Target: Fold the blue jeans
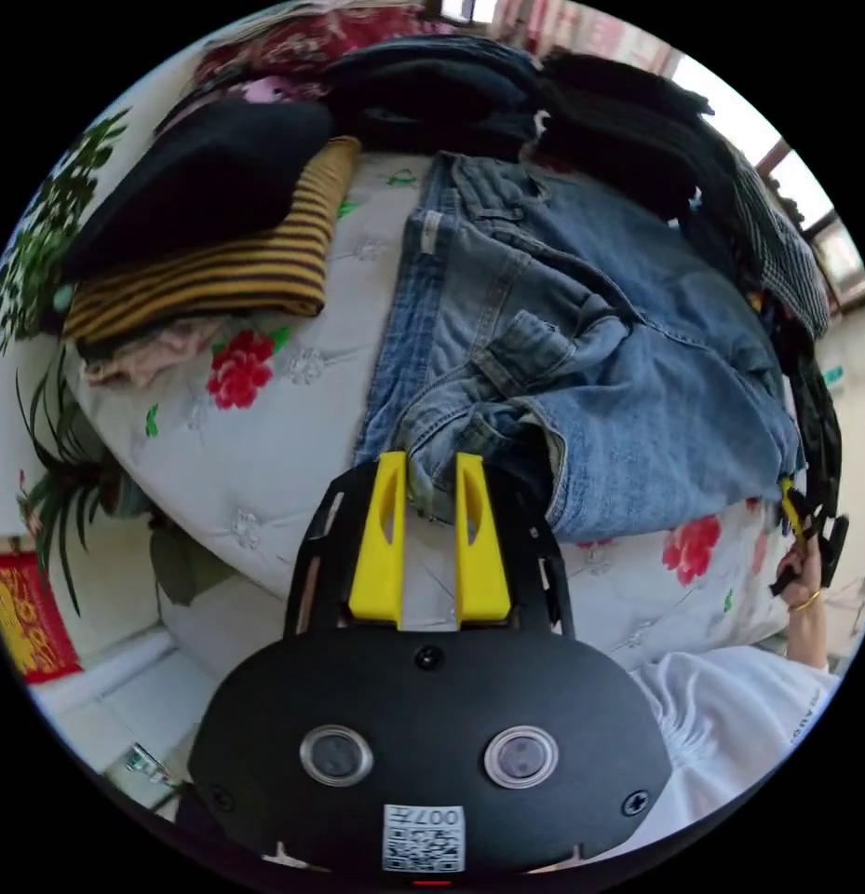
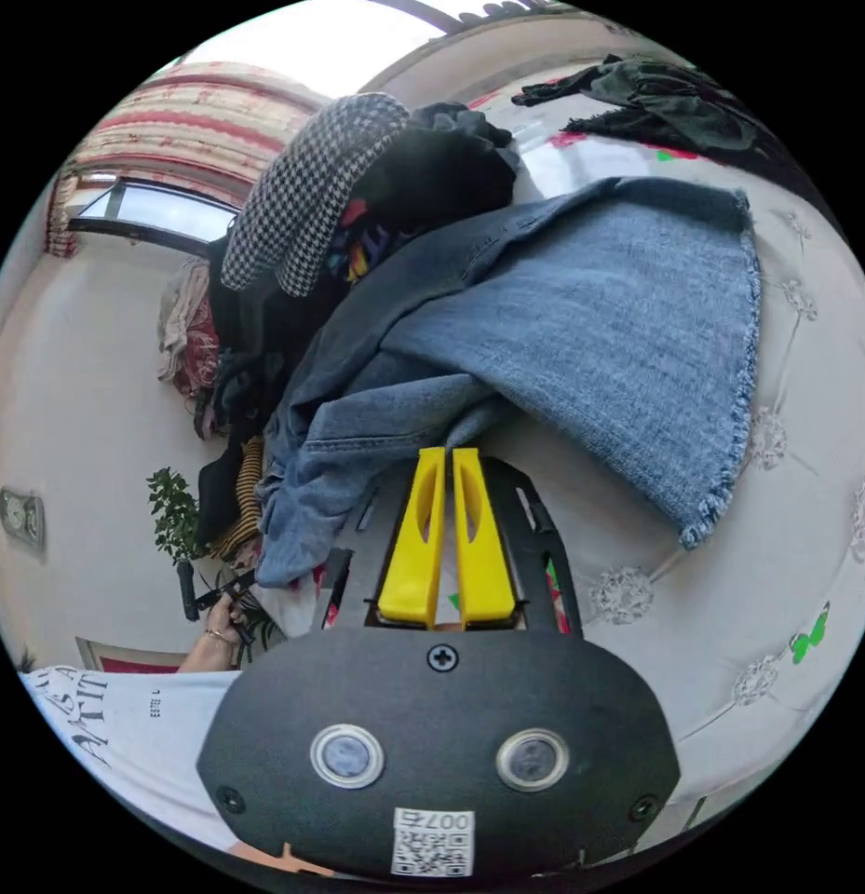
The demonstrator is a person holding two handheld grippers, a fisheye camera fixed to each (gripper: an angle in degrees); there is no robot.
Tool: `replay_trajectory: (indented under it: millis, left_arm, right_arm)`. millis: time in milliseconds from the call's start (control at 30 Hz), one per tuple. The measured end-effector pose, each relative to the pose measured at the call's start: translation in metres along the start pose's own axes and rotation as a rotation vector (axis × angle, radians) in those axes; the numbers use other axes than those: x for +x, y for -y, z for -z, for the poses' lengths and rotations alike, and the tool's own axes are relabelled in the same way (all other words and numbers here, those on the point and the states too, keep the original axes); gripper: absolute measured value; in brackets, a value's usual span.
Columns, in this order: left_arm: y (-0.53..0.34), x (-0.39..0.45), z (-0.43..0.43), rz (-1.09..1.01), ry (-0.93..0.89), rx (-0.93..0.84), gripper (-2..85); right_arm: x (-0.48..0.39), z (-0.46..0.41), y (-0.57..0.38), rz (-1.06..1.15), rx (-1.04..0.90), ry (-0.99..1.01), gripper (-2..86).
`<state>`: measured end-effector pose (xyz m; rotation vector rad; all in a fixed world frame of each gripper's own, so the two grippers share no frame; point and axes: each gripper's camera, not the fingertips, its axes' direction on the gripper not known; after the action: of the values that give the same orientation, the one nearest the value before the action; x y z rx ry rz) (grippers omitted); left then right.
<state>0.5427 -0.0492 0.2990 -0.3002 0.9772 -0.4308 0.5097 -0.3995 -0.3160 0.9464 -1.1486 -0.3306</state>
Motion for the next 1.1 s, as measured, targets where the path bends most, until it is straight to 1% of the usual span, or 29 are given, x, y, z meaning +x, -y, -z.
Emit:
replay_trajectory:
  millis: [67, 100, 133, 167, 233, 267, 333, 367, 433, 467, 533, 567, 600, 633, 667, 733, 767, 833, 867, 967, 1067, 1100]
  left_arm:
    - [0.008, -0.001, 0.017, -0.026, -0.047, 0.049, 2.6]
    - [0.01, -0.008, 0.036, -0.033, -0.093, 0.092, 2.1]
    - [0.009, -0.02, 0.059, -0.022, -0.151, 0.152, 1.8]
    - [0.008, -0.026, 0.072, -0.018, -0.181, 0.185, 1.7]
    - [0.002, -0.048, 0.124, -0.031, -0.257, 0.302, 1.5]
    - [0.0, -0.052, 0.137, -0.031, -0.261, 0.327, 1.5]
    - [-0.004, -0.066, 0.178, -0.046, -0.237, 0.407, 1.8]
    - [-0.004, -0.069, 0.184, -0.045, -0.23, 0.42, 1.9]
    - [0.003, -0.075, 0.183, -0.029, -0.214, 0.414, 2.6]
    - [0.006, -0.077, 0.176, -0.01, -0.214, 0.395, 2.9]
    - [0.017, -0.081, 0.131, 0.086, -0.284, 0.28, 4.0]
    - [0.018, -0.081, 0.118, 0.108, -0.302, 0.249, 4.3]
    - [0.018, -0.081, 0.096, 0.159, -0.326, 0.195, 5.0]
    - [0.013, -0.08, 0.08, 0.183, -0.34, 0.158, 5.8]
    - [0.01, -0.079, 0.074, 0.189, -0.342, 0.147, 6.2]
    - [-0.009, -0.081, 0.067, 0.209, -0.332, 0.157, 7.0]
    - [-0.013, -0.082, 0.068, 0.213, -0.331, 0.161, 7.1]
    - [-0.028, -0.088, 0.067, 0.235, -0.305, 0.156, 8.1]
    - [-0.029, -0.089, 0.067, 0.239, -0.298, 0.148, 8.4]
    - [-0.032, -0.085, 0.058, 0.255, -0.295, 0.102, 9.2]
    - [-0.024, -0.061, 0.051, 0.232, -0.184, 0.069, 8.0]
    - [-0.017, -0.049, 0.045, 0.209, -0.126, 0.039, 7.2]
  right_arm:
    - [-0.014, 0.03, 0.006, 0.059, 0.048, 0.073, 0.2]
    - [-0.031, 0.058, 0.008, 0.137, 0.058, 0.083, 0.0]
    - [-0.053, 0.093, 0.005, 0.232, 0.082, 0.065, 0.0]
    - [-0.065, 0.113, 0.002, 0.281, 0.101, 0.046, 0.0]
    - [-0.111, 0.197, -0.015, 0.445, 0.15, -0.048, 0.0]
    - [-0.123, 0.219, -0.02, 0.475, 0.16, -0.081, 0.0]
    - [-0.167, 0.293, -0.041, 0.578, 0.227, -0.225, 0.5]
    - [-0.176, 0.307, -0.045, 0.602, 0.236, -0.251, 0.6]
    - [-0.201, 0.325, -0.044, 0.652, 0.173, -0.343, 1.9]
    - [-0.202, 0.322, -0.04, 0.648, 0.165, -0.382, 2.6]
    - [-0.175, 0.285, -0.013, 0.546, 0.134, -0.527, 5.2]
    - [-0.162, 0.272, -0.006, 0.51, 0.122, -0.546, 5.8]
    - [-0.13, 0.249, 0.003, 0.421, 0.096, -0.563, 6.4]
    - [-0.098, 0.23, 0.003, 0.337, 0.049, -0.536, 7.0]
    - [-0.083, 0.224, -0.001, 0.304, 0.038, -0.514, 7.3]
    - [-0.032, 0.213, -0.038, 0.176, 0.097, -0.478, 8.1]
    - [-0.02, 0.212, -0.049, 0.145, 0.11, -0.469, 8.3]
    - [0.03, 0.206, -0.092, 0.027, 0.129, -0.457, 8.8]
    - [0.04, 0.204, -0.101, 0.001, 0.121, -0.463, 8.9]
    - [0.078, 0.194, -0.13, -0.066, 0.099, -0.555, 9.1]
    - [0.101, 0.178, -0.131, -0.075, 0.076, -0.601, 8.4]
    - [0.11, 0.164, -0.127, -0.066, 0.032, -0.6, 7.8]
